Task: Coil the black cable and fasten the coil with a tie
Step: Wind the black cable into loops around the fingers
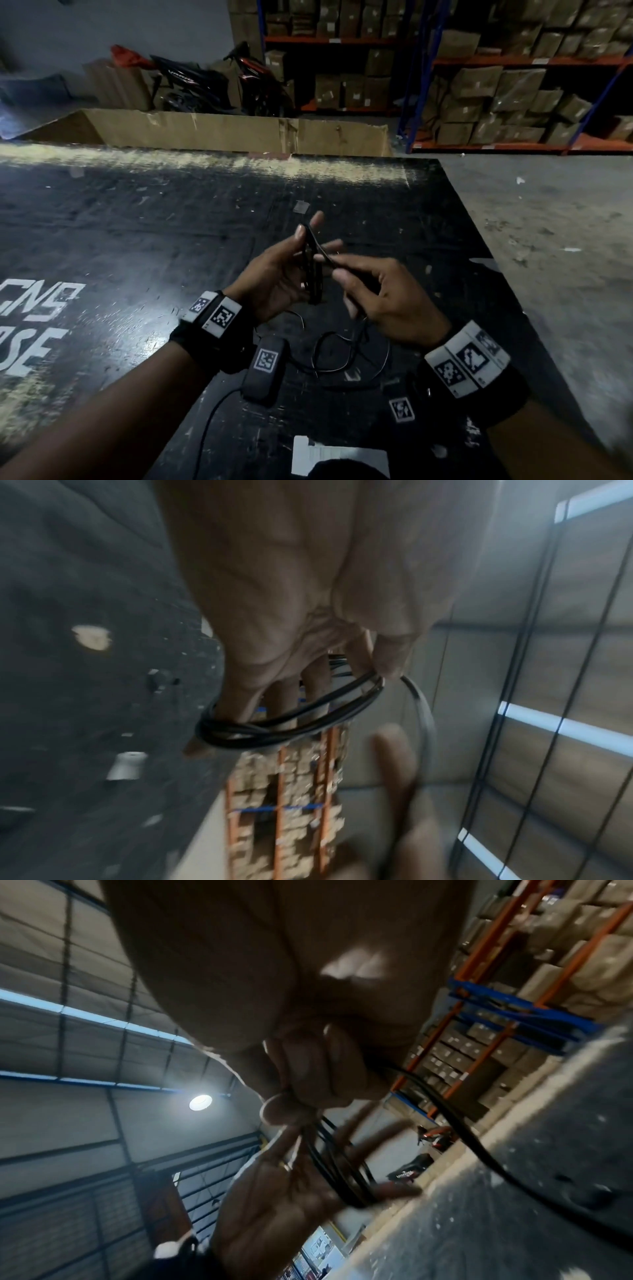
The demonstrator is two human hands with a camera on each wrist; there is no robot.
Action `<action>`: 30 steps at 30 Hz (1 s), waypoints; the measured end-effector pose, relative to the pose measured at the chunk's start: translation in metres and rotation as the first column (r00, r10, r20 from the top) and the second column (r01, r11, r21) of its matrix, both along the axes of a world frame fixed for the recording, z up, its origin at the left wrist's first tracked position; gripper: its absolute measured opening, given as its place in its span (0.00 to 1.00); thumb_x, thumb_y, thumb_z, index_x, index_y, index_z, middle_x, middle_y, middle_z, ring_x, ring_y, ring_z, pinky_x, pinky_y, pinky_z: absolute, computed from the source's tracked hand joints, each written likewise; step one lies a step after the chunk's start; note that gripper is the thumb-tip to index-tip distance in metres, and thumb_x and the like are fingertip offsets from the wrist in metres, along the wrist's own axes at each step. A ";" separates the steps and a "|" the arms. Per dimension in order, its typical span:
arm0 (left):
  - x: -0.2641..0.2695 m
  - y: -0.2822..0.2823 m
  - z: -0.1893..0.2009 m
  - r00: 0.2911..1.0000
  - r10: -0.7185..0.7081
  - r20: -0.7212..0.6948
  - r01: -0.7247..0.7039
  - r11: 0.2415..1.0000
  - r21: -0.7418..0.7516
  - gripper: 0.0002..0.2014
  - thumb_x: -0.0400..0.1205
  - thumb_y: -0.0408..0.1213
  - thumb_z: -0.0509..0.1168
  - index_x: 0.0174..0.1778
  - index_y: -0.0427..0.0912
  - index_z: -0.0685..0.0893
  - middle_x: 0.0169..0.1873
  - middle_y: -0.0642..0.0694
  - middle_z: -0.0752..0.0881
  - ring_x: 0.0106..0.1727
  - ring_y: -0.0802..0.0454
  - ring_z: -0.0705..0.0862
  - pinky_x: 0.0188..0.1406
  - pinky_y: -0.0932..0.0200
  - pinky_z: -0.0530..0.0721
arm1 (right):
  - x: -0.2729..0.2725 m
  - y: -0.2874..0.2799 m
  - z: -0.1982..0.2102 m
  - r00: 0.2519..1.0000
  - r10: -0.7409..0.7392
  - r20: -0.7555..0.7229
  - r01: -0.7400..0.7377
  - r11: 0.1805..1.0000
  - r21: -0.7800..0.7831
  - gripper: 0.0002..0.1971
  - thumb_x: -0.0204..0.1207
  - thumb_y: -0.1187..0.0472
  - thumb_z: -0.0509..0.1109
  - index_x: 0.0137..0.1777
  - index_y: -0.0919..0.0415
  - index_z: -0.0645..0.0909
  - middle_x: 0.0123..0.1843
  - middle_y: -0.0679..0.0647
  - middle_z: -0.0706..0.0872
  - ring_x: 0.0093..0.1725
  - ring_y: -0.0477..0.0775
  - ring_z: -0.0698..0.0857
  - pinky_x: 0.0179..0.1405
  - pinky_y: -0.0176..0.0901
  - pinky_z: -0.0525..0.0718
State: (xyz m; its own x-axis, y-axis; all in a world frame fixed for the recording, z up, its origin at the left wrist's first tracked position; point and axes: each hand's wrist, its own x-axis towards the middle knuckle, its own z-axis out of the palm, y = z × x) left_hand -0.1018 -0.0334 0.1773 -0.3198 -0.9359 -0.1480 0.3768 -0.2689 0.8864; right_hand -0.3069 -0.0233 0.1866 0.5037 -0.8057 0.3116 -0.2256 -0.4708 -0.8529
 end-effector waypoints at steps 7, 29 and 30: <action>0.021 -0.015 0.037 0.949 0.006 -0.315 -0.041 0.994 -0.104 0.24 0.93 0.55 0.47 0.86 0.65 0.67 0.85 0.39 0.74 0.80 0.27 0.77 0.62 0.14 0.80 | -0.007 0.006 -0.054 0.990 -0.016 0.142 -0.016 0.975 0.221 0.13 0.87 0.62 0.64 0.63 0.59 0.89 0.22 0.50 0.78 0.23 0.49 0.76 0.30 0.43 0.77; 0.002 0.043 -0.004 0.944 -0.318 0.087 0.317 0.948 0.022 0.16 0.91 0.32 0.55 0.61 0.25 0.85 0.79 0.43 0.81 0.76 0.46 0.84 0.61 0.55 0.88 | -0.003 -0.074 0.027 0.883 -0.018 -0.470 -0.046 0.991 -0.124 0.09 0.66 0.53 0.86 0.38 0.56 0.92 0.35 0.48 0.94 0.37 0.44 0.92 0.39 0.42 0.90; 0.001 0.043 -0.008 0.938 -0.310 0.156 0.311 0.950 0.022 0.17 0.91 0.33 0.56 0.55 0.27 0.89 0.79 0.45 0.82 0.77 0.48 0.83 0.64 0.54 0.86 | 0.002 -0.071 0.033 0.859 -0.023 -0.511 -0.062 0.987 -0.149 0.09 0.67 0.52 0.86 0.38 0.55 0.92 0.35 0.47 0.94 0.37 0.42 0.91 0.39 0.42 0.91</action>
State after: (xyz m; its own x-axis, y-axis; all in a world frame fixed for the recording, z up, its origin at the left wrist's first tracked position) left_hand -0.1008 0.0101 0.1688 -0.5676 -0.7942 -0.2170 0.1318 -0.3479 0.9282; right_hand -0.3049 -0.0947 0.2201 0.6409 -0.7571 0.1264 -0.5978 -0.5956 -0.5365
